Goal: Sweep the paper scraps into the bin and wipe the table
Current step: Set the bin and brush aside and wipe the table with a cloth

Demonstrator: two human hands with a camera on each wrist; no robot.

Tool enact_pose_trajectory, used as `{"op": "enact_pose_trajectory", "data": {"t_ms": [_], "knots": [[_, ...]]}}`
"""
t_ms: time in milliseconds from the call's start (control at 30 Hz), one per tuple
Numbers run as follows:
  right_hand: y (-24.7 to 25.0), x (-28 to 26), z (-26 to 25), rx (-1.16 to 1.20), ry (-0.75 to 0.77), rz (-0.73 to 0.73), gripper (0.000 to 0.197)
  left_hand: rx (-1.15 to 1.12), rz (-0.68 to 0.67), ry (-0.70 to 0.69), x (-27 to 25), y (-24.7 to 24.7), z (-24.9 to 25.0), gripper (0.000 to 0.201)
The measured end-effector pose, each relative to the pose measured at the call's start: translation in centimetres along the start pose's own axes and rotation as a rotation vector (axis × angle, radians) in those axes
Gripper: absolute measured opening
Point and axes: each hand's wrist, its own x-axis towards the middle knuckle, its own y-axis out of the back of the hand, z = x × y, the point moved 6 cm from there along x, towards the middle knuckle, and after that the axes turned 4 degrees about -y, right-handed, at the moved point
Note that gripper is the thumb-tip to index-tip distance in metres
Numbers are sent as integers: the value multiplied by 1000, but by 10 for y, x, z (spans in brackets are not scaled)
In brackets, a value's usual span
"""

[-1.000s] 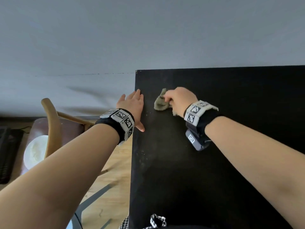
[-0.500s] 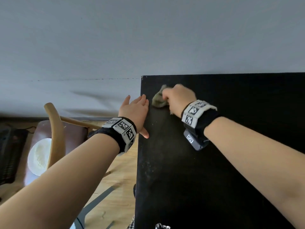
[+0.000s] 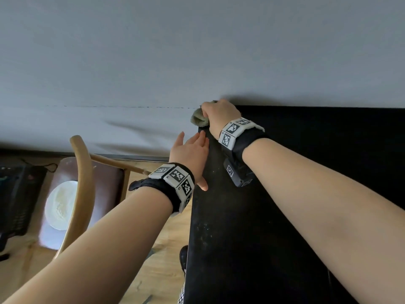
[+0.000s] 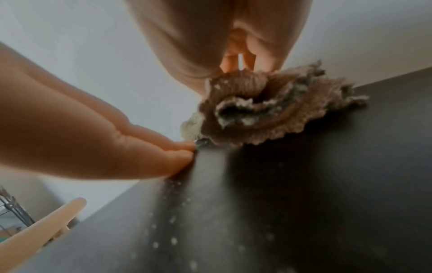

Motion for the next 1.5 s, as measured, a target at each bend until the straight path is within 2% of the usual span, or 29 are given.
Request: {"op": "enact_pose_trajectory", "data": {"t_ms": [100, 267, 467, 567, 633, 733, 800, 933, 1000, 1100, 1200, 1267, 1367, 1500], "knots": [[-1, 3, 13, 56, 40, -38, 24, 0, -2, 3, 0, 1, 0, 132], [6, -6, 57, -1, -82, 12, 22, -10, -15, -7, 1, -1, 0, 132], [-10, 17, -8, -4, 99, -18, 18, -35, 25, -9, 0, -2, -1, 131], [-13, 32, -13, 63, 95, -95, 25, -38, 27, -7, -1, -3, -2, 130], [-12, 31, -2, 128, 74, -94, 24, -45, 24, -1, -2, -6, -4, 129], [-13, 18, 18, 150, 37, -1, 23, -50, 35, 17, -6, -11, -6, 125], [-18, 4, 24, 120, 31, 12, 22, -71, 45, 46, -15, -17, -8, 120], [-38, -41, 20, 86, 62, -34, 18, -173, -40, 98, -41, -50, -8, 122], [-51, -71, 14, 83, 107, -75, 17, -198, -100, 87, -51, -63, -4, 125], [-59, -92, 6, 87, 169, -146, 17, -177, -109, 58, -51, -66, 1, 124], [-47, -68, 7, 66, 154, -128, 16, -117, -97, 33, -46, -59, 5, 127], [-35, -37, 12, 18, 96, -50, 15, -92, -88, 46, -47, -58, 7, 129], [-21, 5, 18, 74, -14, 1, 18, -73, -59, 58, -53, -61, 9, 127], [-20, 7, 8, 20, 27, 1, 22, -125, -45, 69, -58, -66, 7, 125]]}}
